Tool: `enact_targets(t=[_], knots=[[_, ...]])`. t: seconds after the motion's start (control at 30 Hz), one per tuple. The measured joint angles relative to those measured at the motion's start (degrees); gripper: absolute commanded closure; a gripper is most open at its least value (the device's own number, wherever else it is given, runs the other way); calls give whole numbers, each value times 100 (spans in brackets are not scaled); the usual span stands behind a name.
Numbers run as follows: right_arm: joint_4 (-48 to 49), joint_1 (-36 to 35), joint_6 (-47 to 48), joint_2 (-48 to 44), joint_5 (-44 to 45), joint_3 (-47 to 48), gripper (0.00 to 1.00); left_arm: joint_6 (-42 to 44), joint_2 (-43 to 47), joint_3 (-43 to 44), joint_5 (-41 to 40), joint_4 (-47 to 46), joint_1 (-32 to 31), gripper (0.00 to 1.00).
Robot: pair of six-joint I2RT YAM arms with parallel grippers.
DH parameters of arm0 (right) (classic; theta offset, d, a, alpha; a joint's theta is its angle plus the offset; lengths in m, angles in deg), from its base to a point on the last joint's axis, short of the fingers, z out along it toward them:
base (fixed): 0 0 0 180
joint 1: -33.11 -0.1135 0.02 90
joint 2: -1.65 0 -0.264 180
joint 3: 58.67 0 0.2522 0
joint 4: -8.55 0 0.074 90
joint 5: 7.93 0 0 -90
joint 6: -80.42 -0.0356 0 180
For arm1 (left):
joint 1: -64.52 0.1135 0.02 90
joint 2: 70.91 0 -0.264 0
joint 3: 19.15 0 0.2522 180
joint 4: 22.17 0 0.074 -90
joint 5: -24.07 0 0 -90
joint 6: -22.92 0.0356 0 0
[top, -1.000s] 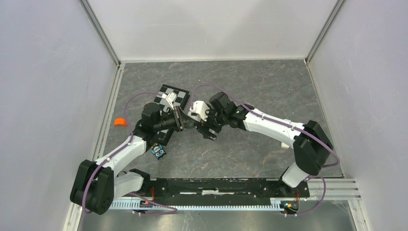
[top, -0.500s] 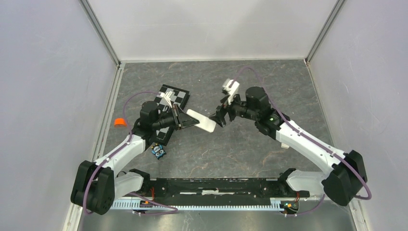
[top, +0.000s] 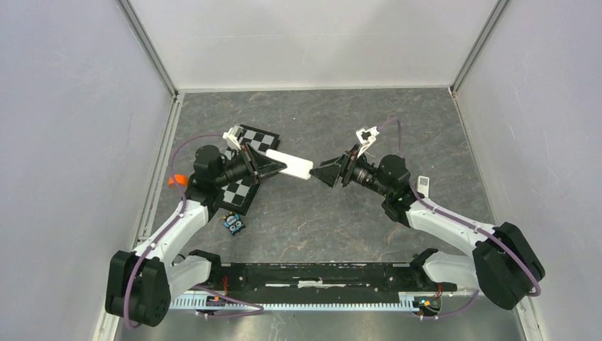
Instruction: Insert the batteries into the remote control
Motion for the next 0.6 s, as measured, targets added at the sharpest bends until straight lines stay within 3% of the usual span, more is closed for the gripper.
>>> enact_targets(t=[0.13, 0.33, 0.6], knots=[[1110, 0, -704, 262, -323, 0, 33, -262, 92, 118, 50, -76, 72, 98], [1711, 0, -1189, 566, -476, 0, 38, -538, 240, 186, 140, -214, 72, 98], [1982, -2, -1517, 741, -474, 0, 72, -876, 251, 186, 234, -531, 101, 98]])
